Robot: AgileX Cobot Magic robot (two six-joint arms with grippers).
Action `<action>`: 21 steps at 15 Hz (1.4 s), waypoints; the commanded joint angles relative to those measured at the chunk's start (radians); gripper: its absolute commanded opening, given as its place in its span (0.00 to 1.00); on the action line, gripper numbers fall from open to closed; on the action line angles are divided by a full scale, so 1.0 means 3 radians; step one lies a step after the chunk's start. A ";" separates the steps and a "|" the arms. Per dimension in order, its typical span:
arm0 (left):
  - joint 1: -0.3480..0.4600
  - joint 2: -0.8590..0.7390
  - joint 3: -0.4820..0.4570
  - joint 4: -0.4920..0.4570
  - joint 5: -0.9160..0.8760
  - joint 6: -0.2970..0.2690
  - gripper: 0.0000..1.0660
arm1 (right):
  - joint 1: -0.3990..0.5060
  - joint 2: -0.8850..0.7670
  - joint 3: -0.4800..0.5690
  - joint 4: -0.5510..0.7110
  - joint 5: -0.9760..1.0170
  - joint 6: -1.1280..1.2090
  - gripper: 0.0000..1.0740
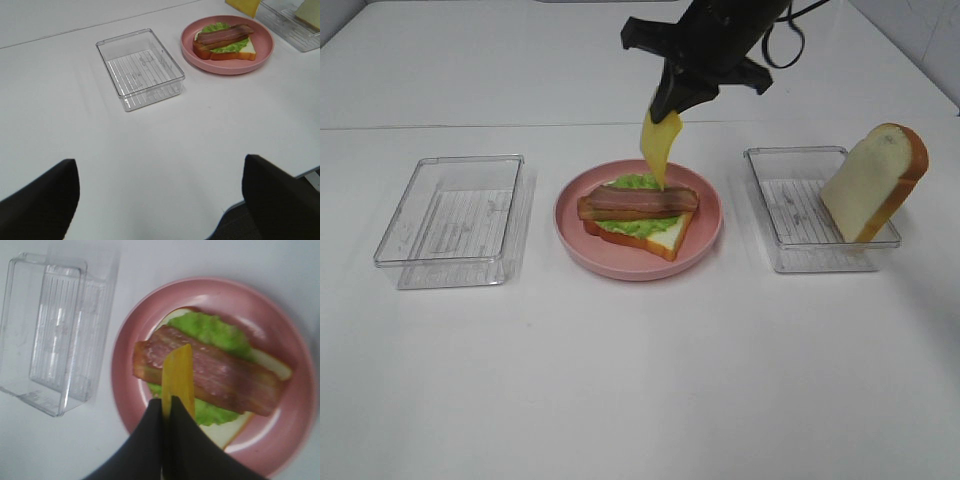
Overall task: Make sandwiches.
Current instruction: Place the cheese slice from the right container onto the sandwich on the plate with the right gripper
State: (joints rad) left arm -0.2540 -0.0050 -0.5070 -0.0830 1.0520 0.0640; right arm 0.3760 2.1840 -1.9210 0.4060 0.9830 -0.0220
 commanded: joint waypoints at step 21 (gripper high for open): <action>-0.0013 -0.0077 0.0010 0.0003 -0.0040 -0.0027 0.79 | 0.0067 0.0477 -0.0017 0.0090 -0.0403 -0.0100 0.00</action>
State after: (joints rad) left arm -0.2540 -0.0050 -0.5070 -0.0830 1.0520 0.0640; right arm 0.3990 2.3250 -1.9210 0.4410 0.8640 -0.0570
